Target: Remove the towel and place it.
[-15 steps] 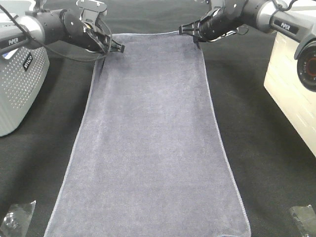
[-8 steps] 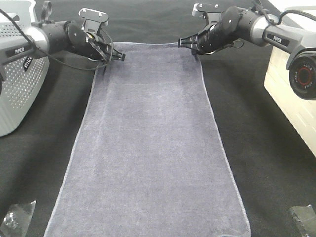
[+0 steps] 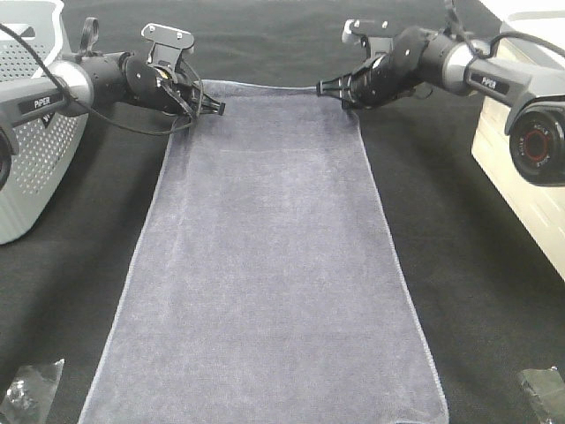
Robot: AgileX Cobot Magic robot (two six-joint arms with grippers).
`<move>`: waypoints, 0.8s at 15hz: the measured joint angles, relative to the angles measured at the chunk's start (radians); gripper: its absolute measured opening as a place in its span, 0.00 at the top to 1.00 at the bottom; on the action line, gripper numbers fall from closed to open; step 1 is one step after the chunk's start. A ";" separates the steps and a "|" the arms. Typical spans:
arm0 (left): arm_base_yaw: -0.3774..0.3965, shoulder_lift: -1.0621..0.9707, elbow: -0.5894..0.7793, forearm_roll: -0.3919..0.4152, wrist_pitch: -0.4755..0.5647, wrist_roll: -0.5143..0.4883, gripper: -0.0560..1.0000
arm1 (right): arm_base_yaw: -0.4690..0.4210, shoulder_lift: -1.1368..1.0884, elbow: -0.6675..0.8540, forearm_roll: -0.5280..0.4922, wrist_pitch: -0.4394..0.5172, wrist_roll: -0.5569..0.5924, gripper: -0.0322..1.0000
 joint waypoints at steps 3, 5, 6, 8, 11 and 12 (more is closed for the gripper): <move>0.000 0.000 0.000 -0.001 -0.006 0.000 0.91 | 0.000 0.000 0.000 0.000 -0.002 0.000 0.95; 0.000 0.001 0.000 -0.001 -0.008 0.000 0.89 | 0.000 0.000 0.000 0.001 -0.003 0.000 0.91; 0.000 0.001 0.000 -0.001 -0.009 0.000 0.87 | 0.000 0.000 0.000 0.001 -0.004 0.000 0.86; 0.000 0.007 0.000 -0.001 -0.027 0.000 0.77 | 0.000 0.000 0.000 0.010 -0.016 0.000 0.72; 0.000 0.011 0.000 -0.010 -0.058 0.000 0.56 | 0.000 0.000 0.000 0.037 -0.026 0.000 0.43; 0.000 0.011 0.000 -0.011 -0.062 0.000 0.50 | 0.000 0.000 0.000 0.039 -0.026 0.000 0.40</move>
